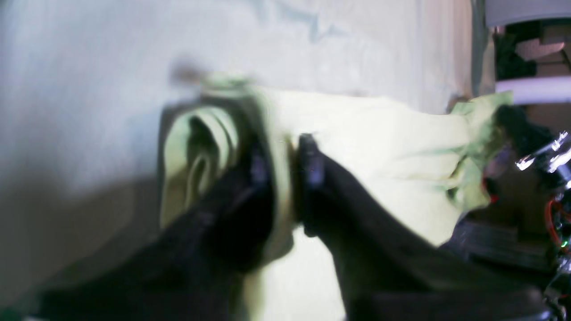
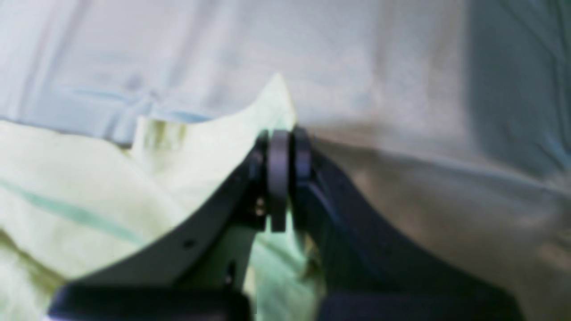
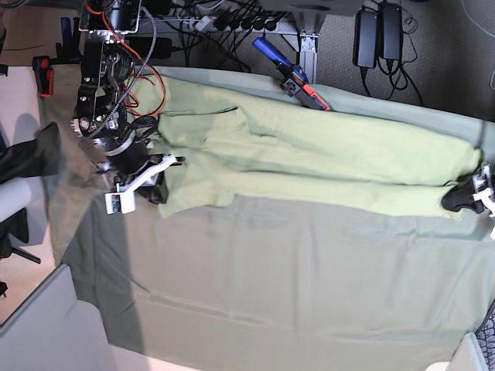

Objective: Fold the T-shirt properly
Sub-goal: 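Lower the folded edge and release it with both grippers, then grasp the folded shirt's end with the right gripper and the other end with the left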

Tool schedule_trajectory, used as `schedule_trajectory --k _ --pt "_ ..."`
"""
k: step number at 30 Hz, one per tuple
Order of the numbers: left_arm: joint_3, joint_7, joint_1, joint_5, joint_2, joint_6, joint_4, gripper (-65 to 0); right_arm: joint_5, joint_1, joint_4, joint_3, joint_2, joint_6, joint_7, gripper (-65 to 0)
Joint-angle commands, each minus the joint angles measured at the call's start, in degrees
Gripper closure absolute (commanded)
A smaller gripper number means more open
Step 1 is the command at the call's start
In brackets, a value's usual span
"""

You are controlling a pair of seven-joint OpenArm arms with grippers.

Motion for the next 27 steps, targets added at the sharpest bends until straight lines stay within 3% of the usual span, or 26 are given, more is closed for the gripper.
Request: schedule_trajectory --k 1,9,14,22,25,26,27 --pt "-0.39 -0.46 -0.85 -1.16 -1.22 -0.95 1.86 -17.1 0.66 -0.24 2.29 0.81 0.79 1.09 1.07 0.0" --pt "-0.39 -0.70 3.02 -0.13 -1.20 -0.95 7.63 -20.0 0.68 -8.96 10.82 3.87 0.81 1.09 0.02 0.0" --pt "-2.23 -1.73 4.31 0.96 -1.27 -0.95 9.62 -35.2 1.03 -13.79 13.92 7.23 0.81 1.09 -0.22 0.0" --pt "-3.39 -1.75 5.73 0.92 -2.27 -0.95 9.62 -35.6 4.28 -19.06 15.67 10.40 0.79 1.09 -2.05 0.0" --pt "-3.41 -1.95 5.70 0.96 -2.27 -0.95 9.60 -35.6 4.37 -19.15 15.65 10.38 0.76 1.09 -6.10 0.0" --pt "-3.41 -2.47 5.70 0.98 -2.27 -0.95 9.60 -35.7 4.57 -19.15 15.65 10.38 0.76 1.09 -6.84 -6.0" --pt "-3.41 -2.95 5.70 1.16 -2.27 -0.95 9.60 -35.7 4.92 -19.17 15.65 10.38 0.76 1.07 -7.02 -18.0"
